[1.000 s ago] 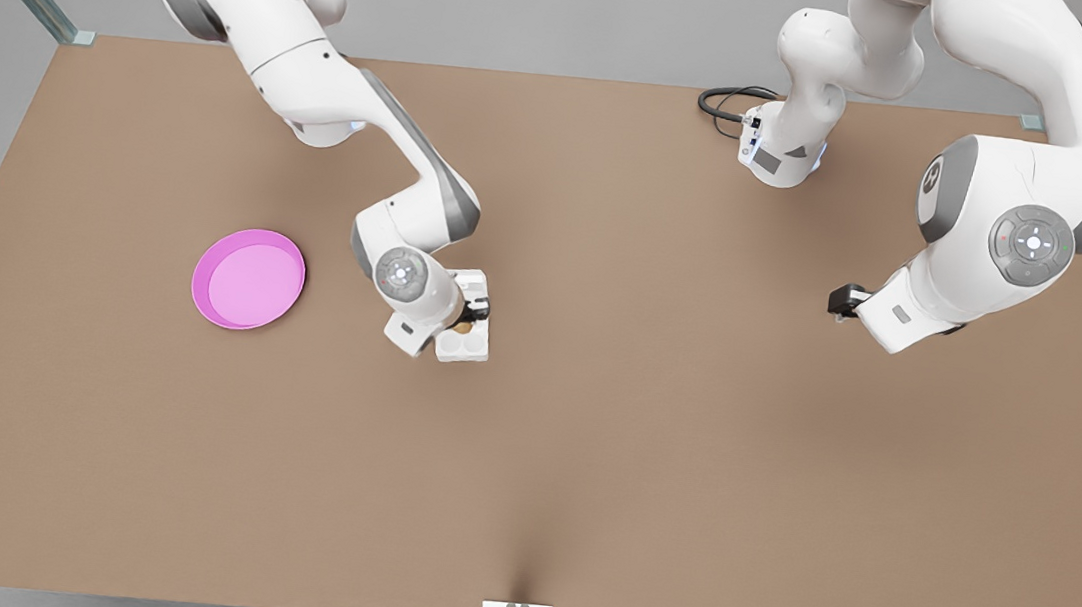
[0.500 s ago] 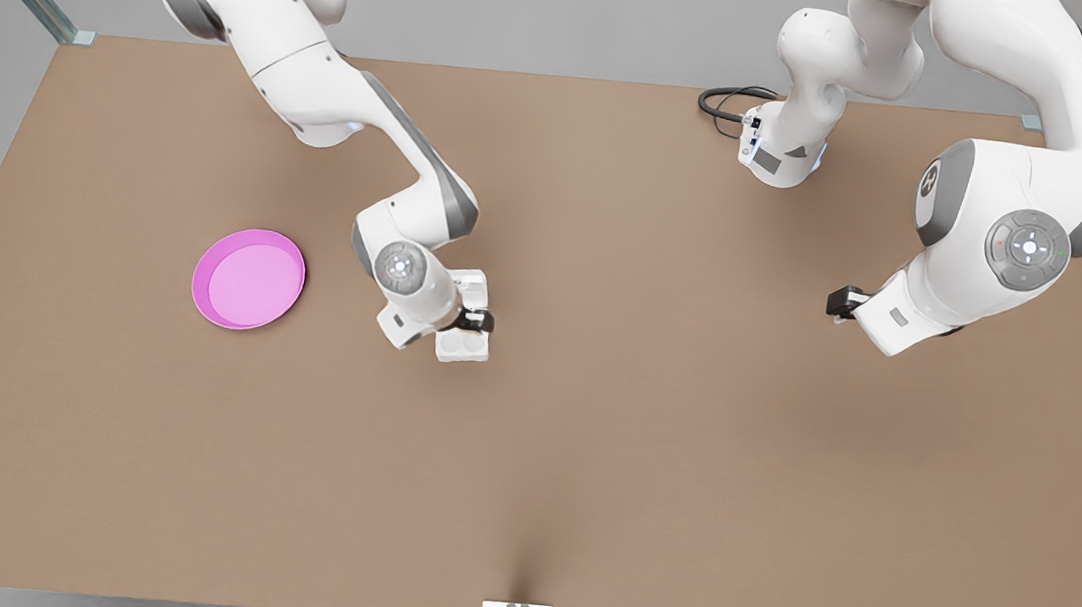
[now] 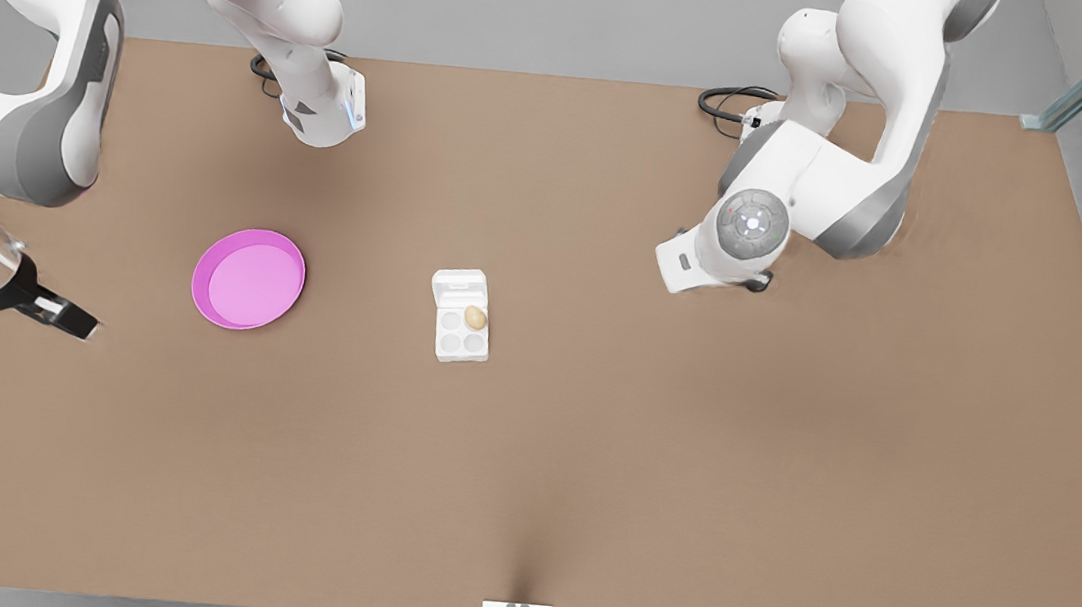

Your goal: Pack egg into the box and close the box lid

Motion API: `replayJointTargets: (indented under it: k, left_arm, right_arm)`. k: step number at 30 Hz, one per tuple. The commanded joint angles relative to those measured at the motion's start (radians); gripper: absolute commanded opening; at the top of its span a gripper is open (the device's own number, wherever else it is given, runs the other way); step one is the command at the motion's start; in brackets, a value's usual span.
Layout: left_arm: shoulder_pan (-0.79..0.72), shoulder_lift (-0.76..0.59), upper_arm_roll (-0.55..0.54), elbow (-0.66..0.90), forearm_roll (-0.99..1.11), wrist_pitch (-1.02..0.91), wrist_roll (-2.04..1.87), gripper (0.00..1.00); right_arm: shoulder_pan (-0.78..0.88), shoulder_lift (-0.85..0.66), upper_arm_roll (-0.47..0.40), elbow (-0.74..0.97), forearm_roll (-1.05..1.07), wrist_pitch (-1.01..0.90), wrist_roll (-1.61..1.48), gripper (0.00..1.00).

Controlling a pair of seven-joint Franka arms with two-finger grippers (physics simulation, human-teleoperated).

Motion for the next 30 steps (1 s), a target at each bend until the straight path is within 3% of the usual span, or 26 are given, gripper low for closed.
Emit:
replayJointTargets:
  k: [1, 3, 7, 11, 17, 22, 30]
  left_arm:
    - [-0.001, 0.029, -0.146, 0.0, -0.169, -0.117, -0.76, 0.21]
    - [-0.068, 0.06, -0.23, 0.0, -0.189, -0.101, -0.895, 0.21]
    - [-0.236, 0.157, -0.23, 0.0, -0.238, 0.225, -1.274, 0.21]
    - [-0.282, 0.299, -0.229, 0.0, -0.142, 0.582, -1.31, 0.21]
    - [-0.3, 0.439, -0.198, 0.0, -0.014, 0.916, -1.306, 0.21]
    - [-0.386, 0.516, -0.16, 0.014, 0.015, 1.048, -1.291, 0.21]
    - [-0.383, 0.556, -0.103, 0.022, 0.052, 1.096, -1.283, 0.21]
  right_arm:
    - [-0.005, -0.001, 0.0, 0.0, -0.011, -0.081, -0.302, 1.0]
    - [-0.004, -0.001, 0.002, 0.0, -0.011, -0.081, -0.302, 1.0]
    - [-0.001, -0.001, 0.002, -0.001, -0.011, -0.082, -0.305, 1.0]
    - [-0.004, -0.001, 0.002, -0.001, -0.013, -0.085, -0.307, 1.0]
    - [-0.004, -0.001, 0.002, -0.001, -0.013, -0.085, -0.308, 1.0]
    - [-0.002, -0.001, 0.002, -0.001, -0.013, -0.085, -0.308, 1.0]
    - [-0.002, -0.001, 0.002, -0.001, -0.013, -0.087, -0.308, 1.0]
